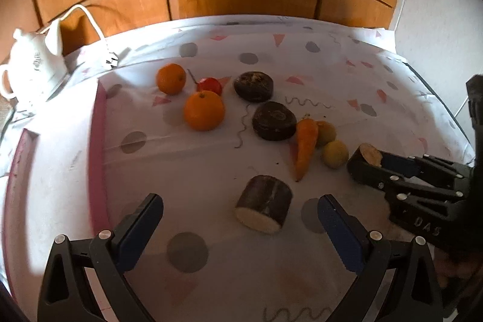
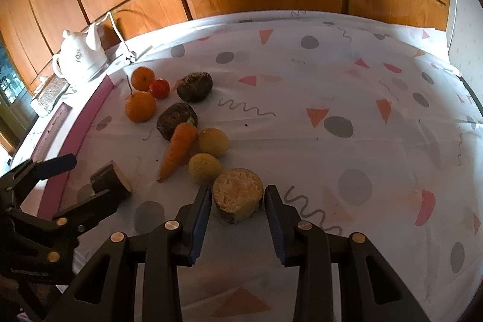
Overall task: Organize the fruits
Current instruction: 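Grasp the dark-skinned root cylinder with the left tool while the right grasps the beige-ended root piece, then carry the dark cylinder into the pink tray and open the left tool while the right holds its piece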
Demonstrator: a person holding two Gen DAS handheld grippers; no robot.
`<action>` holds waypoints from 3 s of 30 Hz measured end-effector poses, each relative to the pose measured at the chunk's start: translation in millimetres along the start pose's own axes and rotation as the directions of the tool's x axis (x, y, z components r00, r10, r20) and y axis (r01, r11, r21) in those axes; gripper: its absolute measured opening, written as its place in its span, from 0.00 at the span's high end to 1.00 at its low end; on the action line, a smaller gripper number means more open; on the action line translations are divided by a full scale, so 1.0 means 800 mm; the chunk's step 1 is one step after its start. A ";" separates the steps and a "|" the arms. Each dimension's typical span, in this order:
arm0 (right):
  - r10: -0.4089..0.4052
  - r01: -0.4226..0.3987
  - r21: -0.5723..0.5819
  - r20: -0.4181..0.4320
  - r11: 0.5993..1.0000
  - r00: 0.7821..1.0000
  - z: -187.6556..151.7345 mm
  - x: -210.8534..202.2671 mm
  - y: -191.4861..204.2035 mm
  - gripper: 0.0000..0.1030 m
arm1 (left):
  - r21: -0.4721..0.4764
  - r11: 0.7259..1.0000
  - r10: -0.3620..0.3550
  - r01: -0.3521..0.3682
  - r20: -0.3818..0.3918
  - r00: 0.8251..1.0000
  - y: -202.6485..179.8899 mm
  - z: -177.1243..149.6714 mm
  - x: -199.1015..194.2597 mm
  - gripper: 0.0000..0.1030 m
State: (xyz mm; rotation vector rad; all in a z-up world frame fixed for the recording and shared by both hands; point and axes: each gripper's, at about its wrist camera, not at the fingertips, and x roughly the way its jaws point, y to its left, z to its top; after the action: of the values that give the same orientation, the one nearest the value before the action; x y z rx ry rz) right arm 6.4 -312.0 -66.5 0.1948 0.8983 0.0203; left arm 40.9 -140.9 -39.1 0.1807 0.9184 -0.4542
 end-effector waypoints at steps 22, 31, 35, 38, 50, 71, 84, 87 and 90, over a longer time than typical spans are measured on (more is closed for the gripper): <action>-0.069 0.080 -0.093 0.114 0.992 0.991 -0.019 0.008 0.010 0.64 | 0.001 0.999 -0.032 0.032 0.054 0.998 -0.002 -0.008 0.016 0.62; -0.075 0.088 -0.096 0.127 0.991 0.989 -0.020 0.008 0.012 0.65 | -0.140 0.990 0.009 0.007 0.118 0.993 0.051 -0.004 -0.039 0.62; -0.077 0.090 -0.096 0.128 0.991 0.989 -0.021 0.007 0.012 0.65 | -0.229 0.969 0.126 -0.093 0.134 0.983 0.095 0.000 -0.062 0.62; -0.082 0.095 -0.099 0.127 0.991 0.988 -0.021 0.007 0.013 0.65 | -0.278 0.948 0.193 -0.154 0.122 0.974 0.125 -0.002 -0.065 0.62; -0.108 0.122 -0.116 0.120 0.986 0.987 -0.019 0.009 0.018 0.65 | -0.435 0.836 0.359 -0.335 -0.029 0.933 0.220 -0.025 -0.036 0.61; -0.168 0.180 -0.123 0.097 0.976 0.981 -0.015 0.010 0.031 0.66 | -0.429 0.870 0.319 -0.242 0.118 0.940 0.178 -0.046 -0.112 0.28; -0.059 0.063 -0.159 0.028 0.985 0.998 -0.023 -0.004 0.061 0.66 | -0.428 0.867 0.339 -0.255 0.130 0.932 0.175 -0.060 -0.124 0.28; 0.000 0.005 -0.212 0.021 0.977 1.000 -0.021 -0.005 0.090 0.66 | -0.435 0.863 0.341 -0.258 0.124 0.932 0.179 -0.065 -0.124 0.28; 0.064 -0.057 -0.261 0.018 0.964 0.998 -0.012 -0.006 0.123 0.66 | -0.448 0.856 0.343 -0.258 0.118 0.932 0.185 -0.068 -0.124 0.28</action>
State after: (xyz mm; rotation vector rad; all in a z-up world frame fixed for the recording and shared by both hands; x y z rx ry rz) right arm 2.2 -214.1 -51.1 -0.0232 0.8544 0.1921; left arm 16.5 39.7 1.5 -0.1205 0.7583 0.0314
